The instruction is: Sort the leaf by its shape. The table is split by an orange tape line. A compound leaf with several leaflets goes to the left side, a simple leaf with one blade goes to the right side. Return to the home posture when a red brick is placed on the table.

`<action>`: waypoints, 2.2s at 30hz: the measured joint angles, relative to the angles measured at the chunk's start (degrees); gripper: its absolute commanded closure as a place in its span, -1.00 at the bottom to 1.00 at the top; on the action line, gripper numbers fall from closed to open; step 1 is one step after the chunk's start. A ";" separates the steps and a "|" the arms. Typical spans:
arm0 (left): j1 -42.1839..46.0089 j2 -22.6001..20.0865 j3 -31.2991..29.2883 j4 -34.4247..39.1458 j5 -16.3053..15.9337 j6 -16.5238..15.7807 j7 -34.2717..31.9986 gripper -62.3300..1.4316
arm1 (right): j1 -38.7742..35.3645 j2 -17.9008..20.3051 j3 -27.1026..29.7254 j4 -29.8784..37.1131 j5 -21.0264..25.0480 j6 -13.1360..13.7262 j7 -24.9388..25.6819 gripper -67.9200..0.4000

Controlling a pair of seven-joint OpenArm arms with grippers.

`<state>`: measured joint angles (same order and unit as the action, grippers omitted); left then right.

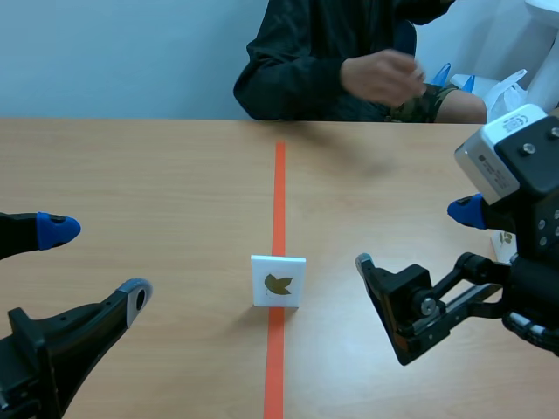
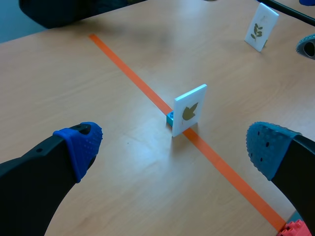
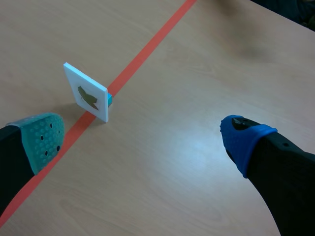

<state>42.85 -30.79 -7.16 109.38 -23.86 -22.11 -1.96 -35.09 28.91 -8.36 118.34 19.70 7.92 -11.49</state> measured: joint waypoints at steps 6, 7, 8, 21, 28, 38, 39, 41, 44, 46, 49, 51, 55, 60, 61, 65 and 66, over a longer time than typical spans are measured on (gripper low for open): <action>-0.24 0.00 0.02 0.00 0.00 0.00 4.39 -1.00 | 0.00 0.00 0.00 0.00 0.00 0.00 -0.02 -1.00; -0.72 0.02 0.02 0.00 0.00 -0.02 5.57 -1.00 | 0.00 0.00 0.00 0.00 0.00 0.00 -0.02 -1.00; -1.29 0.02 0.02 0.00 0.00 -0.02 6.62 -1.00 | 0.00 0.00 0.00 0.00 0.00 0.00 -0.02 -1.00; -13.09 0.02 8.90 -7.32 5.79 -3.30 8.63 -1.00 | 0.00 0.00 0.00 0.00 -0.02 0.00 -0.22 -1.00; -22.21 0.72 15.61 -17.14 6.08 -3.19 7.17 -1.00 | 0.00 0.00 0.00 0.00 -0.02 -0.04 -0.42 -1.00; -33.77 3.30 26.21 -31.61 9.57 -3.17 3.04 -1.00 | 0.00 0.00 0.76 0.00 -0.02 -0.68 -0.63 -1.00; -34.73 3.61 27.17 -32.79 10.16 -3.17 2.08 -1.00 | 0.00 0.00 1.11 0.00 -0.02 -0.68 -0.66 -1.00; -36.74 4.39 28.96 -34.97 11.21 -3.15 1.51 -1.00 | 0.02 0.00 1.29 0.00 -0.02 -0.70 -0.63 -1.00; -39.63 5.97 31.50 -38.64 12.76 -3.10 -1.05 -1.00 | 0.00 0.00 1.29 0.00 -0.02 -0.68 -0.66 -1.00; -41.62 7.37 32.94 -41.42 13.66 -3.02 -1.55 -1.00 | 0.02 0.00 1.29 0.00 -0.02 -0.70 -0.63 -1.00; -44.24 9.51 34.47 -45.75 13.79 -3.02 -3.10 -1.00 | 0.02 0.00 1.29 0.00 -0.02 -0.68 -0.63 -1.00; -45.81 10.86 35.30 -48.43 13.77 -2.99 -3.98 -1.00 | 0.02 0.00 1.29 0.00 -0.02 -0.68 -0.63 -1.00; -48.48 13.35 37.27 -52.39 15.06 -2.99 -6.14 -1.00 | 0.02 0.00 1.29 0.00 -0.02 -0.68 -0.63 -1.00; -51.08 15.96 39.89 -55.06 16.79 -3.02 -7.50 -1.00 | 0.02 0.00 1.29 0.00 -0.24 -0.68 -0.66 -1.00; -51.47 16.28 40.41 -55.39 16.87 -2.99 -8.09 -1.00 | 0.02 0.00 1.29 0.00 -0.24 -0.68 -0.63 -1.00; -53.18 17.64 41.62 -57.00 18.91 -1.68 -8.59 -1.00 | 0.02 0.00 1.29 0.00 -0.24 -0.68 -0.63 -1.00; -53.55 18.16 41.70 -57.61 18.91 -0.90 -8.59 -1.00 | 0.02 0.00 1.29 0.00 -0.24 -0.68 -0.63 -1.00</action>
<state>-10.70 -12.62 34.54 51.77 -4.95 -23.00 -10.55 -35.07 28.91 -7.07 118.34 19.46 7.25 -12.12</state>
